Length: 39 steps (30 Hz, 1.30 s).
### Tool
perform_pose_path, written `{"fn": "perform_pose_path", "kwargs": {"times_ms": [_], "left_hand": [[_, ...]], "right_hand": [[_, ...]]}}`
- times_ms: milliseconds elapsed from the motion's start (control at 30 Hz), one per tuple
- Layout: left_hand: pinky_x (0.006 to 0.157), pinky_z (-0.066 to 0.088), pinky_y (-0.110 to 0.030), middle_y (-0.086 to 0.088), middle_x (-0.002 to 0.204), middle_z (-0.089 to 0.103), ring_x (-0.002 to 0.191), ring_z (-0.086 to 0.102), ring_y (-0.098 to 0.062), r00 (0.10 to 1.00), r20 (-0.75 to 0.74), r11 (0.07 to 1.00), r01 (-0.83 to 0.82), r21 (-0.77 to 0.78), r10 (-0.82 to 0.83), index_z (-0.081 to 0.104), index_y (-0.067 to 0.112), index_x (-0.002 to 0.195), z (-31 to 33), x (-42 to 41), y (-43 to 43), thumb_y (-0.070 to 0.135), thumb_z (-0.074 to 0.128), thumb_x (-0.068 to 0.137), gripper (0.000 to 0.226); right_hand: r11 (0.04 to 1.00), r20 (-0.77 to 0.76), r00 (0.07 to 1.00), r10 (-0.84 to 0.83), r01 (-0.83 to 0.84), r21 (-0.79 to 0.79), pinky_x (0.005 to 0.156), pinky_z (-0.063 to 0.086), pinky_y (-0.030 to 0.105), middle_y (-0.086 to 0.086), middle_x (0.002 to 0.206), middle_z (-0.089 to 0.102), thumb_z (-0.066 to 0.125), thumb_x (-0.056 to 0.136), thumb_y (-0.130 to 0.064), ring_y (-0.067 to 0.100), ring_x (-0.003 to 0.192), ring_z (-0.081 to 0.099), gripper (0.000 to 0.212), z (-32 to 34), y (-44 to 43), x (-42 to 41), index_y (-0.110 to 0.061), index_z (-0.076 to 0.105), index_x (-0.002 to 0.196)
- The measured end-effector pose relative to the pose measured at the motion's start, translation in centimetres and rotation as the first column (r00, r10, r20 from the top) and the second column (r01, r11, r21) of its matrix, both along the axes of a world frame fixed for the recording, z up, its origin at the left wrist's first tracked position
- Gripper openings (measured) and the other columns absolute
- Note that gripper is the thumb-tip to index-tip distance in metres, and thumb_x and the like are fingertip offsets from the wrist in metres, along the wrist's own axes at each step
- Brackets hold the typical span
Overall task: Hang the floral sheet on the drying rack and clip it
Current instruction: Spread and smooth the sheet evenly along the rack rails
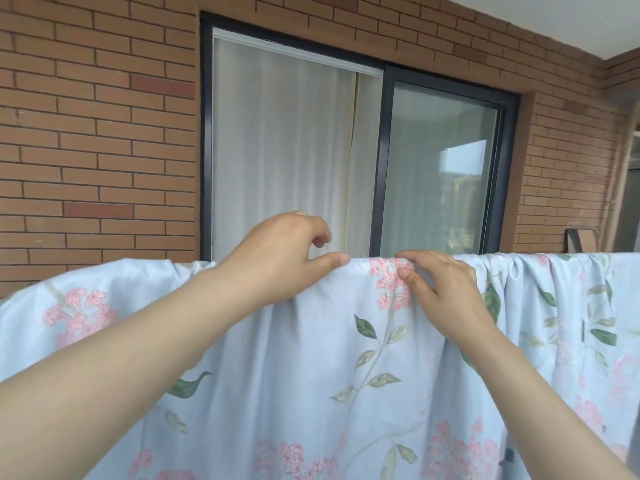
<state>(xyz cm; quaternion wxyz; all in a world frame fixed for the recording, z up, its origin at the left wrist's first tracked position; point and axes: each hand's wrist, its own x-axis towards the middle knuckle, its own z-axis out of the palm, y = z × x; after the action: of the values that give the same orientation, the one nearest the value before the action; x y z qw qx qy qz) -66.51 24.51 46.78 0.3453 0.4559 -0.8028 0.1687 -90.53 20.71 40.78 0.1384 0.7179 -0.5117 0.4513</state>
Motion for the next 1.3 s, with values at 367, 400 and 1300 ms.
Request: {"fn": "perform_pose_path", "kwargs": {"times_ms": [367,400,1300], "left_hand": [[0.069,0.046,-0.03,0.01,0.074,0.06,0.078,0.059,-0.015,0.982,-0.175,0.997,0.078,0.025,-0.072,0.065,0.017,0.076,-0.9,-4.6,-4.1,0.03,0.064,0.086,0.017],[0.068,0.043,-0.029,0.012,0.074,0.055,0.077,0.057,-0.016,0.982,-0.167,0.996,0.084,-0.002,-0.083,0.063,0.015,0.077,-1.0,-4.5,-4.0,0.027,0.062,0.088,0.016],[0.068,0.047,-0.029,0.004,0.078,0.069,0.08,0.061,-0.018,1.0,-0.021,1.0,0.017,-0.002,-0.017,0.072,0.018,0.079,0.4,-6.0,-3.7,0.035,0.067,0.083,0.018]], "right_hand": [[0.999,0.161,0.987,0.029,-0.026,-0.023,0.093,0.039,0.024,-0.006,0.117,0.063,0.051,0.094,-0.008,0.014,0.112,0.054,0.028,0.0,0.6,-4.6,-0.017,0.064,0.117],[0.999,0.126,0.992,0.028,-0.025,-0.026,0.095,0.039,0.028,-0.004,0.117,0.063,0.051,0.093,-0.007,0.017,0.112,0.055,0.029,0.1,0.4,-4.6,-0.016,0.065,0.117],[0.999,0.106,0.994,0.002,-0.008,0.052,0.095,0.031,0.02,0.004,0.126,0.06,0.043,0.098,-0.009,0.02,0.12,0.051,0.032,0.1,-1.4,-5.1,-0.012,0.058,0.126]]}}
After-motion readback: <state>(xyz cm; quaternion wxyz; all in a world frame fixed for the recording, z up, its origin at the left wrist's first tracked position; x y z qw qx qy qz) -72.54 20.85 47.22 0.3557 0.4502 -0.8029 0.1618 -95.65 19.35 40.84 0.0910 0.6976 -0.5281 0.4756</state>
